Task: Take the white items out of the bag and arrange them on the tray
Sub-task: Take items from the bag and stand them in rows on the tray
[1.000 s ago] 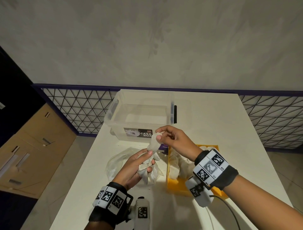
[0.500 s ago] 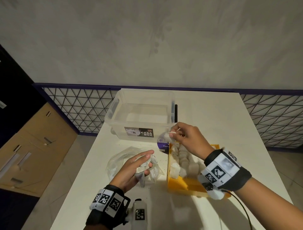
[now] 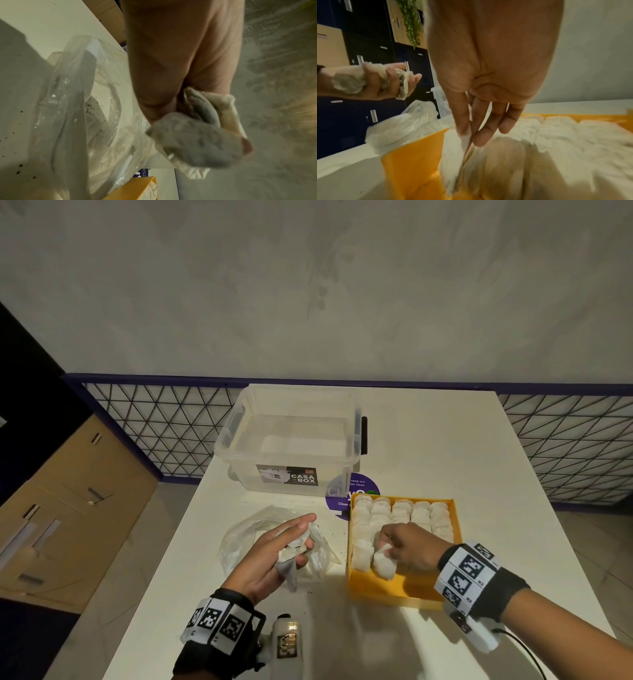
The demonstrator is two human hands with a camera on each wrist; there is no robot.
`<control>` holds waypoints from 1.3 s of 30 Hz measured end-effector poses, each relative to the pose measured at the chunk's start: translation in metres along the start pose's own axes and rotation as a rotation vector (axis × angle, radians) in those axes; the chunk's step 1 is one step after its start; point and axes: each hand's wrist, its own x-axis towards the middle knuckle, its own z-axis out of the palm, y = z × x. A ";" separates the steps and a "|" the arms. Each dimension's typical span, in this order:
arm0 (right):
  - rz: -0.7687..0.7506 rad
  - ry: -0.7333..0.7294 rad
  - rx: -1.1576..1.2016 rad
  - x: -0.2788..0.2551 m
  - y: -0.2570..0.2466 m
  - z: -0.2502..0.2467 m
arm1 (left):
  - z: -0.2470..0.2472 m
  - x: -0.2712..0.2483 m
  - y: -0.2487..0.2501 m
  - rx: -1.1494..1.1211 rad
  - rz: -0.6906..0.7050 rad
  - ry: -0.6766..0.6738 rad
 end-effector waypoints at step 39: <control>-0.266 0.288 0.514 0.001 -0.084 -0.027 | 0.002 0.004 -0.002 0.044 0.028 -0.028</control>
